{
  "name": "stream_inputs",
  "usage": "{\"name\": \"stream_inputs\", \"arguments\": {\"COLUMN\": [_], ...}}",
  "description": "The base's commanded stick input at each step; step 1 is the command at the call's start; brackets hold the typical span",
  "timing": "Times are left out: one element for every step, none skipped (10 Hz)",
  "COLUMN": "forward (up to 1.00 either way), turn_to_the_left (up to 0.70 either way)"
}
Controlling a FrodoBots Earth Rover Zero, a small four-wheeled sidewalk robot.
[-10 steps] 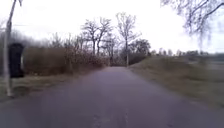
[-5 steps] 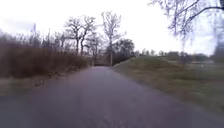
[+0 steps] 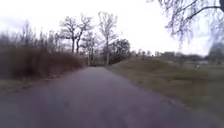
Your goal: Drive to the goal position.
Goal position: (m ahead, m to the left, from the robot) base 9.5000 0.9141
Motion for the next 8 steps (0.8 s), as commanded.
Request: {"name": "stream_inputs", "arguments": {"forward": [1.0, 1.0, 1.0, 1.0, 1.0, 1.0, 1.0, 1.0], "turn_to_the_left": [0.0, 0.0, 0.0, 0.0, 0.0, 0.0, 0.0, 0.0]}}
